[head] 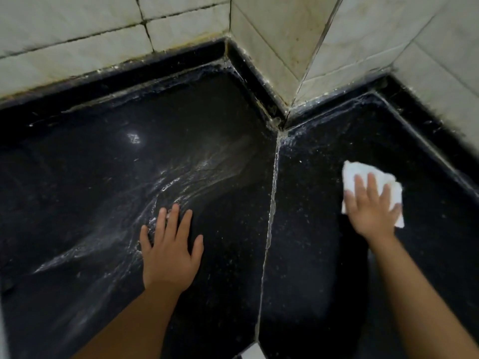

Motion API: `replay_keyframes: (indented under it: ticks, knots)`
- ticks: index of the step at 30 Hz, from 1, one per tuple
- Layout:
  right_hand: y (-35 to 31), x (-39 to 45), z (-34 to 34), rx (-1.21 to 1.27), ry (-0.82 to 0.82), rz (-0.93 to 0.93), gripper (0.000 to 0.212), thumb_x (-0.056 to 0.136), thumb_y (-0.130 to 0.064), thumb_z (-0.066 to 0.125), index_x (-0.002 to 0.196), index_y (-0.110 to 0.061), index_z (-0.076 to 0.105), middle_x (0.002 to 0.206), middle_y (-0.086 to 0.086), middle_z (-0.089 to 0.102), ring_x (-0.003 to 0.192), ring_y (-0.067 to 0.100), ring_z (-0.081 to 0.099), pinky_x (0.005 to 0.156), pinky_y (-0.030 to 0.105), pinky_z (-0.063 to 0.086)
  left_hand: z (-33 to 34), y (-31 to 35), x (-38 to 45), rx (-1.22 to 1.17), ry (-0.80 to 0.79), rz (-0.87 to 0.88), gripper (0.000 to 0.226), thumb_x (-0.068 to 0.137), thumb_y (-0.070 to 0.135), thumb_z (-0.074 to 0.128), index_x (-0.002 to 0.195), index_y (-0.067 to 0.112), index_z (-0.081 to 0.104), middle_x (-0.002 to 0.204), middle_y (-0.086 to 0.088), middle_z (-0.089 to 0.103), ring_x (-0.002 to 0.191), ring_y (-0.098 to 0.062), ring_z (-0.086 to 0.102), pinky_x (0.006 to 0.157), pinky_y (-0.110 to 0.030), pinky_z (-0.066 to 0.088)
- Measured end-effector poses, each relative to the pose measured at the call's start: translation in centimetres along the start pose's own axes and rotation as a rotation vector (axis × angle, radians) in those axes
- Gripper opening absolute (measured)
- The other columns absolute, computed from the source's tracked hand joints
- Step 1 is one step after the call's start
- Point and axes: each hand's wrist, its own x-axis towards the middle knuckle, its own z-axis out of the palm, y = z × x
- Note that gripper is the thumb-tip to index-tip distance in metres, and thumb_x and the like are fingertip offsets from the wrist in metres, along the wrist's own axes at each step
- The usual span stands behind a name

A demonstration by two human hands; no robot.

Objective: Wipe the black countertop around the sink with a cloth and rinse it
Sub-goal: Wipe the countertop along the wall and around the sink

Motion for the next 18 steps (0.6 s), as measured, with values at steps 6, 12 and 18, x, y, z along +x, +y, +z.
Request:
replay_keyframes:
  ticks: [6, 12, 18]
  knots:
    - [-5.3, 9.5, -1.9, -0.006, -0.118, 0.025, 0.050, 0.101, -0.039, 0.013, 0.148, -0.028, 0.003, 0.157, -0.001, -0.010, 0.143, 0.028, -0.012, 0.114, 0.050, -0.003, 0.3, -0.2, 0.0, 0.020, 0.003, 0.016, 0.067, 0.086, 0.050, 0.017, 0.136, 0.014, 0.042, 0.143, 0.003, 0.016, 0.135, -0.014, 0.012, 0.108, -0.039, -0.004]
    - [-11.0, 1.2, 1.6, -0.146, -0.099, -0.420, 0.055, 0.097, -0.045, 0.006, 0.148, -0.027, 0.013, 0.157, 0.002, 0.002, 0.144, 0.028, 0.002, 0.112, 0.047, 0.015, -0.2, -0.2, -0.1, 0.010, -0.023, 0.015, 0.065, 0.086, 0.049, 0.019, 0.134, 0.012, 0.046, 0.145, -0.005, 0.029, 0.136, -0.019, 0.018, 0.108, -0.035, -0.007]
    - [-4.8, -7.8, 4.4, -0.196, -0.087, -0.859, 0.047, 0.099, -0.042, 0.007, 0.132, -0.030, 0.039, 0.143, -0.003, 0.041, 0.130, 0.024, 0.032, 0.102, 0.044, 0.026, -0.3, 0.2, -0.1, -0.011, 0.016, 0.021, 0.077, 0.080, 0.056, 0.005, 0.141, 0.019, 0.031, 0.152, -0.001, 0.016, 0.135, -0.009, -0.003, 0.106, -0.030, -0.022]
